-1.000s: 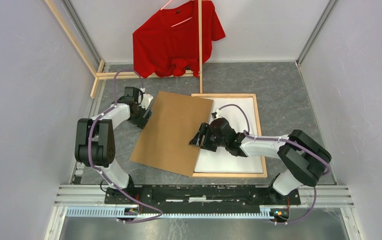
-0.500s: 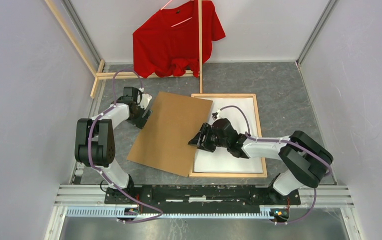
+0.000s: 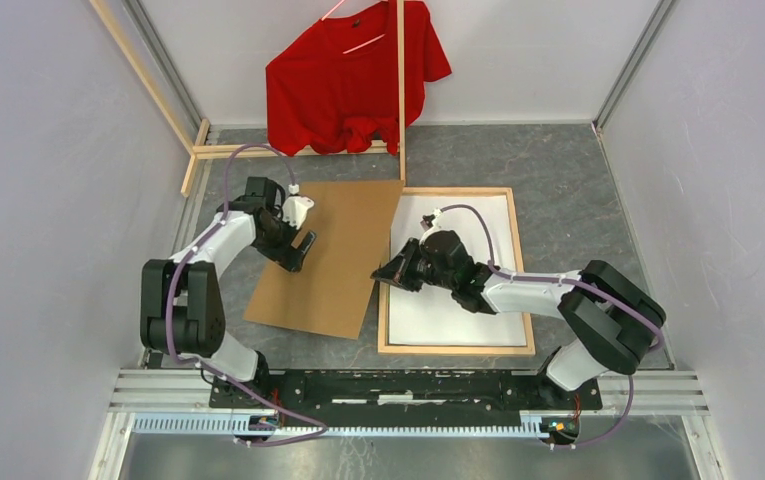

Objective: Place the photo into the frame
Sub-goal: Turn over the photo frame item at the center of the board.

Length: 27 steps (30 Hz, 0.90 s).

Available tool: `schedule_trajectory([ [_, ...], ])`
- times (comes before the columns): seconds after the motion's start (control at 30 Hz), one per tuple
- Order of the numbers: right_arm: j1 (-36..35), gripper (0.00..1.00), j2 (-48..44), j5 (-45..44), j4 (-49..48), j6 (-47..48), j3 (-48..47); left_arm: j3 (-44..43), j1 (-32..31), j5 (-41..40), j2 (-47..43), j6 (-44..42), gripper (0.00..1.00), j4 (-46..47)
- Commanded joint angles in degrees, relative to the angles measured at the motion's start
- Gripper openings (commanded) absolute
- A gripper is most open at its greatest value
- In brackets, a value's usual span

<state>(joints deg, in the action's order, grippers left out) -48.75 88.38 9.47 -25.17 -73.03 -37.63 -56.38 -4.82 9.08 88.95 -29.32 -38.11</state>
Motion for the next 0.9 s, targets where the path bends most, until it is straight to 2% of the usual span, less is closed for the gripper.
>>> schedule_trajectory([
  [0.0, -0.3, 0.0, -4.1, -1.8, -5.2, -1.0, -0.1, -1.4, 0.4, 4.4, -4.4, -2.9, 1.0, -7.0],
  [0.13, 0.1, 0.0, -5.1, -2.7, -3.6, -1.1, -1.9, -11.6, 0.3, 10.1, -13.0, -7.9, 1.0, -17.0],
  [0.23, 0.1, 0.0, -4.3, -2.2, -1.0, -1.6, -6.0, -13.1, 0.2, 17.7, -23.0, -16.3, 1.0, -22.1],
  [0.37, 0.1, 0.0, -4.6, -1.7, -0.5, -6.4, -7.3, -6.9, -0.3, 20.1, -37.8, -26.8, 1.0, -26.0],
  [0.6, -2.1, 0.0, -6.0, -5.7, 2.6, -12.3, -11.5, 1.2, -0.3, 21.4, -60.0, -42.2, 1.0, -40.6],
  [0.77, -5.1, 0.0, -4.5, -8.9, 4.6, -13.9, -17.1, 10.2, 1.6, 25.8, -75.7, -49.4, 1.0, -41.5],
  [0.87, -6.8, 0.0, -3.6, -11.4, 5.5, -14.6, -19.4, 13.6, 4.6, 29.9, -81.2, -49.1, 1.0, -36.8],
])
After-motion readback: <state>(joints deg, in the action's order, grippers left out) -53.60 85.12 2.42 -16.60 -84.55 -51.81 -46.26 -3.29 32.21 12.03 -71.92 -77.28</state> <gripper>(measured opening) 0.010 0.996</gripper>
